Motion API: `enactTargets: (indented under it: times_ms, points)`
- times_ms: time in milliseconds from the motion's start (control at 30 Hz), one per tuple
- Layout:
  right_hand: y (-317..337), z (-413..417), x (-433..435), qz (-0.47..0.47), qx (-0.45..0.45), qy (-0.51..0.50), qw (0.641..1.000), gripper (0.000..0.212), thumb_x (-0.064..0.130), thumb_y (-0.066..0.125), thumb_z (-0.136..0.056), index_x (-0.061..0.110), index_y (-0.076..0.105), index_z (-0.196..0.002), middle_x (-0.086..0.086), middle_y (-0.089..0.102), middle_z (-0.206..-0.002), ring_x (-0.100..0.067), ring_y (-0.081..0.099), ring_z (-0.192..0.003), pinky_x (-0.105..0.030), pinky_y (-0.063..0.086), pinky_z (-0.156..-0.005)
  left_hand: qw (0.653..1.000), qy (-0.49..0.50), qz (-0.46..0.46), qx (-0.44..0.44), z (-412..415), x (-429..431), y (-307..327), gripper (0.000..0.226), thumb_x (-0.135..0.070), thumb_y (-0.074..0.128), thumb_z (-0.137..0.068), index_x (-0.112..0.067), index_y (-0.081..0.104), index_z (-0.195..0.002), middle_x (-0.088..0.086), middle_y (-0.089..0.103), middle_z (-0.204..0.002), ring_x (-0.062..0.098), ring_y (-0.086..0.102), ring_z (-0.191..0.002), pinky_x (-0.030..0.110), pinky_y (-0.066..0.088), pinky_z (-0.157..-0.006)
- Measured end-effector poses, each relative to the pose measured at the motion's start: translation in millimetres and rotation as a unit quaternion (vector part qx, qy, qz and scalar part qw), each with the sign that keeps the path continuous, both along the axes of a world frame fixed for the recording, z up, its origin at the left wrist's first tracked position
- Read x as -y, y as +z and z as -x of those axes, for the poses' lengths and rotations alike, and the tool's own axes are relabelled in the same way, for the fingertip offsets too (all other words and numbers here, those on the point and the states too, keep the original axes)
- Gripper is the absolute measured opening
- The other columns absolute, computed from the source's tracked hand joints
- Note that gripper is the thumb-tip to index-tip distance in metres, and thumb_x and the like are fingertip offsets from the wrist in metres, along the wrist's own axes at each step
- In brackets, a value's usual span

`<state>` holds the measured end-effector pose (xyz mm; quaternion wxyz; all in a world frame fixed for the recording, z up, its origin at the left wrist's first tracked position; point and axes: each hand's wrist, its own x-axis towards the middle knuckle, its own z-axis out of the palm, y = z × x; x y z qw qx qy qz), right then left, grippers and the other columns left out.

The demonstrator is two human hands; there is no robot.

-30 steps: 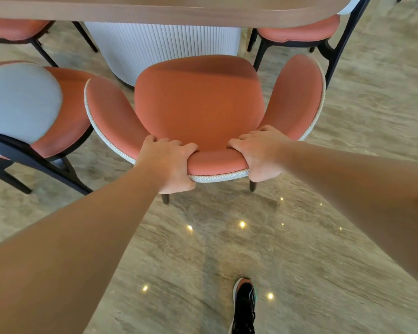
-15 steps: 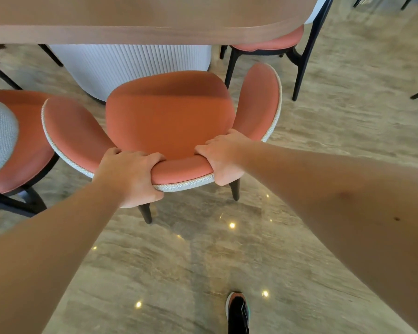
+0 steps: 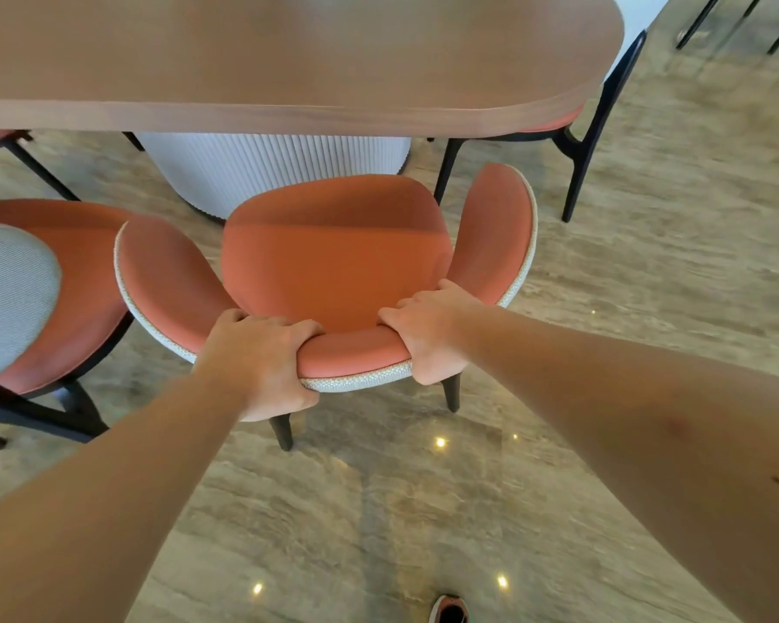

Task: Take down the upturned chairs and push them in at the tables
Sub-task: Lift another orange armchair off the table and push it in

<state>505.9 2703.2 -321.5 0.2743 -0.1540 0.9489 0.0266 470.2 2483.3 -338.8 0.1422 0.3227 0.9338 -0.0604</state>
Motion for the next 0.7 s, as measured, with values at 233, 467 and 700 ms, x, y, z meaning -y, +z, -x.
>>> enactTargets:
  times_ms: [233,467,700]
  points:
    - [2.0,19.0,0.0,-0.012,0.013,-0.018,1.000,0.054,0.026,0.057,-0.073,0.031,0.045,-0.125,0.008,0.055,-0.102,-0.019,0.056,-0.097,-0.041,0.039,-0.091,1.000,0.004,-0.014,0.025,20.3,-3.6,1.2,0.065,-0.060,0.050,-0.058,-0.049,0.043,-0.122,-0.019,0.062,-0.102,0.012,0.057,-0.096,0.040,0.035,-0.094]
    - [2.3,42.5,-1.0,-0.024,0.025,-0.042,0.999,0.055,0.025,0.058,-0.076,0.034,0.043,-0.128,0.008,0.058,-0.113,-0.019,0.054,-0.105,-0.044,0.037,-0.100,0.999,0.001,-0.036,0.033,45.9,-4.7,-0.8,0.059,-0.056,0.053,-0.057,-0.045,0.049,-0.115,-0.015,0.060,-0.089,0.015,0.056,-0.086,0.040,0.036,-0.085]
    - [-2.2,49.1,-1.6,-0.018,0.031,-0.042,0.998,0.057,0.028,0.059,-0.073,0.036,0.043,-0.127,0.011,0.057,-0.111,-0.017,0.055,-0.104,-0.044,0.038,-0.099,0.998,-0.014,-0.051,0.038,50.0,-0.5,-2.7,0.062,-0.055,0.051,-0.058,-0.044,0.046,-0.118,-0.016,0.060,-0.095,0.015,0.058,-0.090,0.040,0.036,-0.085]
